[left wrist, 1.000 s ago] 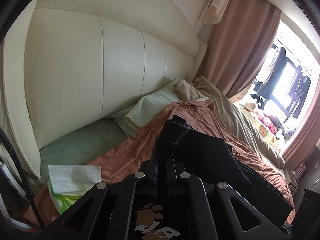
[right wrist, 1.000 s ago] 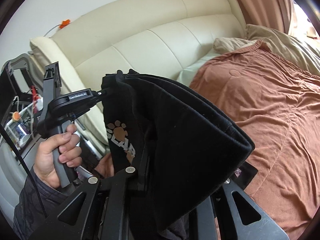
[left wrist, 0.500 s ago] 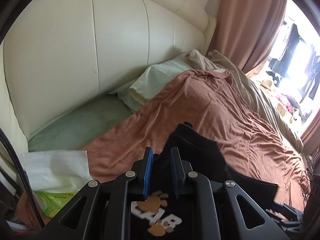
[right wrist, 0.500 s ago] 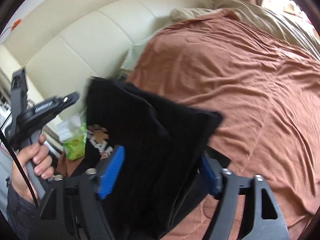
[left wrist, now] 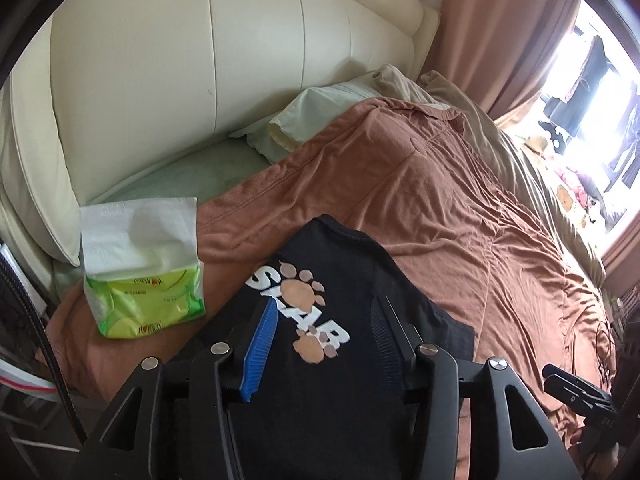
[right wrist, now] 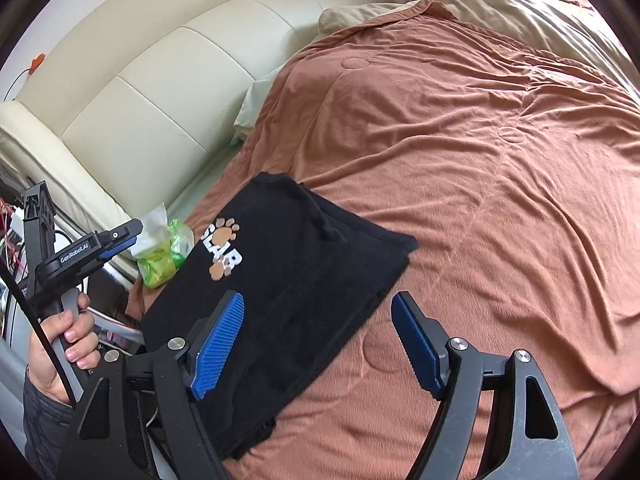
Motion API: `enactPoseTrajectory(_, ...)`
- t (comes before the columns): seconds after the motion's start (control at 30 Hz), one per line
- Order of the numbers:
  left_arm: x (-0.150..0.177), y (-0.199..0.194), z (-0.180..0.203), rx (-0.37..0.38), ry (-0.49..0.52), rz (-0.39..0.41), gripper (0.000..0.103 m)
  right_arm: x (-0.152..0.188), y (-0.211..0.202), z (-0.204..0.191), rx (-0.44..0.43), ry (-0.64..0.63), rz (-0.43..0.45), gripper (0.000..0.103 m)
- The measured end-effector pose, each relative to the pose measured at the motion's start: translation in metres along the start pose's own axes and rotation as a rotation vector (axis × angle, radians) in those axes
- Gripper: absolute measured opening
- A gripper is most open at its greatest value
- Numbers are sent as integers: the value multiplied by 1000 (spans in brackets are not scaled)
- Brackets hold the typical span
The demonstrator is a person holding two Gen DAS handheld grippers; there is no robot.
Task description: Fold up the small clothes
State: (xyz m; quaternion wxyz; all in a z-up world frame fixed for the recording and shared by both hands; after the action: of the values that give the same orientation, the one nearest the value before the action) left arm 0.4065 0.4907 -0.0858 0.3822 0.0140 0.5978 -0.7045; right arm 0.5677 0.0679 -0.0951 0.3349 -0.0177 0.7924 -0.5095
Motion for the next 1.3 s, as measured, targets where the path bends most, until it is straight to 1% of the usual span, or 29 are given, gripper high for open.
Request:
enactPoseTrajectory(0.1,19,-13,8,8,-3,-5,54,11,-18,-2,3,-16,5,76)
enactPoseTrajectory(0.17,30,-23,12,11,-5,0,55,16,-32,-6,16,-32,21,80)
enactPoseTrajectory(0.2,35,-28,15,9,-1,6,58,14,-33,1,16,-38,23,81)
enactPoseTrajectory(0.23,40,-33,18,4,5,11,59,20,-40,1,22,-43,32,81)
enactPoseTrajectory(0.3,52,-47,27,-2,14,24,69,37,-59,9,38,-46,51,87)
enactPoseTrajectory(0.33,57,-52,30,2,17,31,73,48,-68,10,53,-43,60,95)
enactPoseTrajectory(0.37,63,-60,35,10,20,41,83,57,-77,10,74,-40,69,103)
enactPoseTrajectory(0.4,71,-67,40,24,27,55,96,66,-86,9,82,-42,75,103)
enactPoseTrajectory(0.43,76,-74,45,37,34,69,101,74,-94,8,77,-45,78,103)
enactPoseTrajectory(0.47,83,-82,52,39,48,89,103,82,-103,7,67,-49,79,103)
enactPoseTrajectory(0.53,96,-95,64,18,79,106,103,97,-122,8,72,-44,101,103)
enactPoseTrajectory(0.6,111,-107,76,14,98,124,103,113,-140,10,95,-33,120,103)
enactPoseTrajectory(0.67,127,-118,90,35,114,131,103,130,-157,11,110,-27,140,103)
enactPoseTrajectory(0.8,156,-138,116,35,157,154,103,164,-188,9,133,-27,178,103)
enactPoseTrajectory(0.83,163,-143,122,44,165,161,103,172,-195,9,136,-26,189,103)
enactPoseTrajectory(0.97,194,-167,148,71,196,201,103,209,-229,10,168,-32,232,103)
enactPoseTrajectory(1.03,207,-177,158,71,223,220,103,228,-245,10,189,-38,258,103)
enactPoseTrajectory(1.13,230,-193,174,76,259,248,103,258,-268,11,190,-45,290,103)
enactPoseTrajectory(1.23,253,-207,187,68,291,276,103,283,-280,12,224,-49,317,103)
enactPoseTrajectory(1.3,267,-213,194,81,309,278,103,301,-287,11,238,-49,339,103)
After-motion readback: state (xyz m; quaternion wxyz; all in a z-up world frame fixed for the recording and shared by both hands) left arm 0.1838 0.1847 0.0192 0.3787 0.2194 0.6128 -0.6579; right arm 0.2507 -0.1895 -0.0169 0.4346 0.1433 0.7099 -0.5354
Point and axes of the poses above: each gripper's, at about its wrist camera, not at the fingertips, and y roughly the way its jaws point, z to its right, x to its underside, the point moved 4 cm from there along y, roughly the way its jaws point, and after that the axes turned 11 degrees about -z, right-handed, at the moved point
